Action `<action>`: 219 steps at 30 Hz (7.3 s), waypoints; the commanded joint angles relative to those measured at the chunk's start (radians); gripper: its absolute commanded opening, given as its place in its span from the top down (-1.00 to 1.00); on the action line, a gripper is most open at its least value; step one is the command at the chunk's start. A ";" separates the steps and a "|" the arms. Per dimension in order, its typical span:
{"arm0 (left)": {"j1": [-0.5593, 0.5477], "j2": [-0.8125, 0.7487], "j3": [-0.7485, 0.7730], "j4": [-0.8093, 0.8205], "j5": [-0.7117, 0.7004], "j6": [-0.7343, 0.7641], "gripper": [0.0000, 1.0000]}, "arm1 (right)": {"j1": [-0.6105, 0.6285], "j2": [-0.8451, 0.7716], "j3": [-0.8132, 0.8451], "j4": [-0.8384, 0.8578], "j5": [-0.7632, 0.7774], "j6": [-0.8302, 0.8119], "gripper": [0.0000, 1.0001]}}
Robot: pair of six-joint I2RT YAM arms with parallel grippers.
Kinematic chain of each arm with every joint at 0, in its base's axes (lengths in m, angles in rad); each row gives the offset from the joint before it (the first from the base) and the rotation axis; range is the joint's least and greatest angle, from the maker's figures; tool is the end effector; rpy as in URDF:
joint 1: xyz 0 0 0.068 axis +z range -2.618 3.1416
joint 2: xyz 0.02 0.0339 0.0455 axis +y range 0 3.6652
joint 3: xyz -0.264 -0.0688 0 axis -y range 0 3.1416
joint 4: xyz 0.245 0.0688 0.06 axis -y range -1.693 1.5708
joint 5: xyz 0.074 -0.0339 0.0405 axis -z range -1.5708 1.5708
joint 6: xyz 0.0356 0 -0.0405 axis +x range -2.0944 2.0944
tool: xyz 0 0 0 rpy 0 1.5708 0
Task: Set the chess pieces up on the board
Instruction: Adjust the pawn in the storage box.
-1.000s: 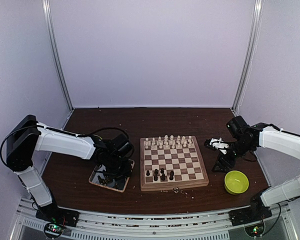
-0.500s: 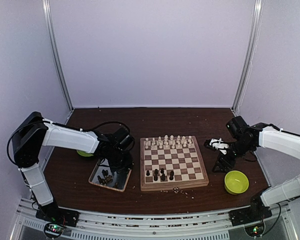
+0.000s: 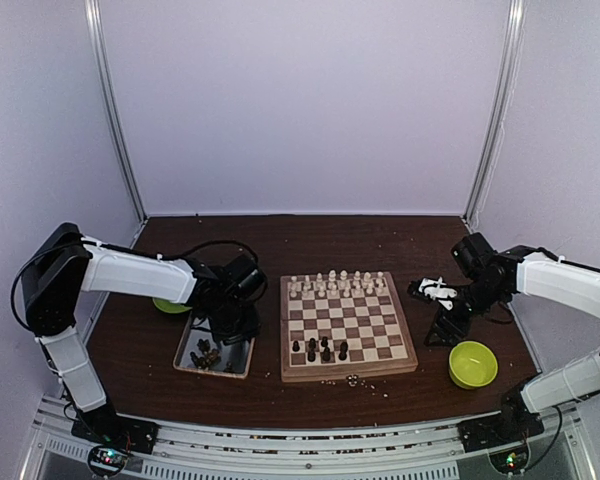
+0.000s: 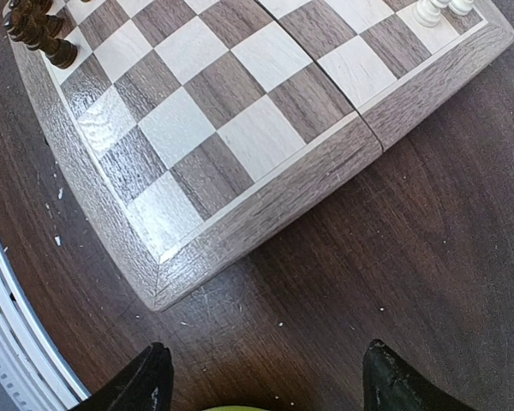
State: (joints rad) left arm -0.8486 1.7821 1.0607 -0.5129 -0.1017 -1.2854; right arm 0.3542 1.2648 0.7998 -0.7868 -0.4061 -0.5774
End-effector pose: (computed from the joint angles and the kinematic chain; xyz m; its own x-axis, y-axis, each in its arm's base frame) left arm 0.2242 -0.2490 0.1516 -0.8707 -0.4557 -0.1849 -0.3948 0.8719 -0.2898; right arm 0.2013 0.0894 0.2077 -0.5089 -0.7228 -0.4675 -0.8505 0.5062 0.1431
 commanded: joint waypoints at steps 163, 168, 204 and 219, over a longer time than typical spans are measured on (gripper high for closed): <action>0.164 0.136 0.104 0.004 0.228 -0.216 0.68 | 0.037 0.022 0.027 -0.031 0.024 -0.015 -0.56; 0.160 0.083 0.135 -0.011 0.225 0.007 0.69 | 0.040 0.023 0.027 -0.033 0.015 -0.015 -0.57; 0.163 0.132 0.080 0.151 0.259 -0.125 0.52 | 0.058 0.024 0.025 -0.033 0.031 -0.015 -0.58; 0.159 0.171 0.213 -0.075 0.223 -0.175 0.51 | 0.059 0.019 0.025 -0.035 0.031 -0.016 -0.58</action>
State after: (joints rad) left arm -0.6827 1.9305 1.2160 -0.4438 0.1551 -1.4410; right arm 0.4065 1.3014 0.8017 -0.8150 -0.3840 -0.5812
